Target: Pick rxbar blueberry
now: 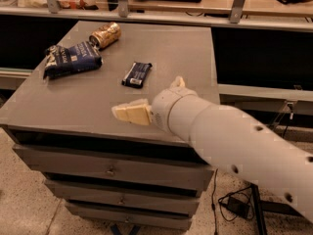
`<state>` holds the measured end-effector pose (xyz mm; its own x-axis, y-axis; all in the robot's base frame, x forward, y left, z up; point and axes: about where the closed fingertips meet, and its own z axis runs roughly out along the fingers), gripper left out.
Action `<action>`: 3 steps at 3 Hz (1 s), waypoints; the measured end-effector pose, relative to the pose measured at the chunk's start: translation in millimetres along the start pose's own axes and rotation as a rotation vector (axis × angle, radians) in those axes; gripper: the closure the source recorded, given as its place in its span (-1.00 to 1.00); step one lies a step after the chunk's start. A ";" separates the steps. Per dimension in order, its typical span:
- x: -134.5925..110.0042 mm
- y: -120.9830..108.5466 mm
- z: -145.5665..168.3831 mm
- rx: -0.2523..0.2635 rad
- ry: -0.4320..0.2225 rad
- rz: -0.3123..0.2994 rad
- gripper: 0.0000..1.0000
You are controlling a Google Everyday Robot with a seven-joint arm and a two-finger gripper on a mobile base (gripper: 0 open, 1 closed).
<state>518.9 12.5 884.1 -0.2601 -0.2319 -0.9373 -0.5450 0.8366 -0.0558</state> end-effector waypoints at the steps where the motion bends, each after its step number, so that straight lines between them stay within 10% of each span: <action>1: 15.4 0.1 15.1 0.056 -0.019 0.034 -1.00; 3: 8.5 -2.4 57.6 0.138 -0.060 0.075 -1.00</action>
Offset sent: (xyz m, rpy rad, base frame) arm 0.0698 0.0445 -0.0304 0.0723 -0.0507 -0.2107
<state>563.9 37.1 856.5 -0.2452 -0.1396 -0.9594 -0.4099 0.9117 -0.0279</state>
